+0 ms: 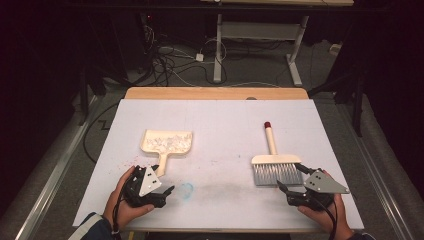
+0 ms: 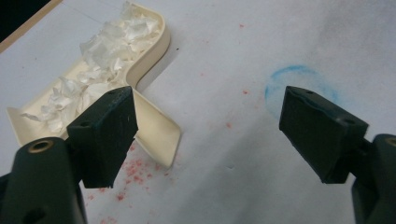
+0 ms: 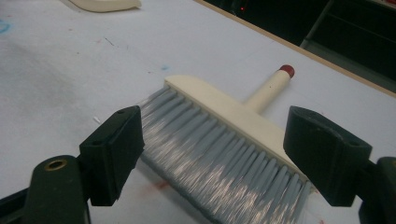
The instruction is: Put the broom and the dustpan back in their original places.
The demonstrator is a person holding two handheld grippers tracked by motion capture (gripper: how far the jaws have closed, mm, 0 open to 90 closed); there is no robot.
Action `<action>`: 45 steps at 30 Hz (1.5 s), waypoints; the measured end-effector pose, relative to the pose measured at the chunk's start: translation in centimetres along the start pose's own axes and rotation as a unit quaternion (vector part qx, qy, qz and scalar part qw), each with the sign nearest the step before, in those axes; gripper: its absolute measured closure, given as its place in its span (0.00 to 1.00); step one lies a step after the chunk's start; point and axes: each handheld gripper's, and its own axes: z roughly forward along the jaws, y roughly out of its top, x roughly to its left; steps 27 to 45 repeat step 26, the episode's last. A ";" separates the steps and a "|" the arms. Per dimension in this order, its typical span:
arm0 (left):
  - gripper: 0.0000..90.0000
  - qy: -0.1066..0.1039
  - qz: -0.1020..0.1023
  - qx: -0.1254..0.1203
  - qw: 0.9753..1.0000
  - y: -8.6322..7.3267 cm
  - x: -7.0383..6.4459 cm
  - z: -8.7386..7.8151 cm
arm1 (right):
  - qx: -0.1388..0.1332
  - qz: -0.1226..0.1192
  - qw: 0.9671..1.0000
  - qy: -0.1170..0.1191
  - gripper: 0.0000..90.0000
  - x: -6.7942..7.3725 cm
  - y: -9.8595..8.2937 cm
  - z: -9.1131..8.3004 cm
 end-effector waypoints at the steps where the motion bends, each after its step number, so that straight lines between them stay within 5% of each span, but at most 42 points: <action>1: 0.21 0.000 -0.001 0.000 1.000 0.0 -0.1 0.1 | 0.000 0.002 1.000 0.001 0.23 0.0 0.0 0.0; 14: 0.21 -0.001 0.003 0.005 1.000 0.0 -0.1 0.1 | -0.011 0.018 1.000 0.005 0.23 -0.2 0.3 -0.4; 45: 0.21 -0.004 0.002 0.006 1.000 0.3 -0.1 0.5 | -0.004 0.002 1.000 0.000 0.23 0.1 0.4 -0.3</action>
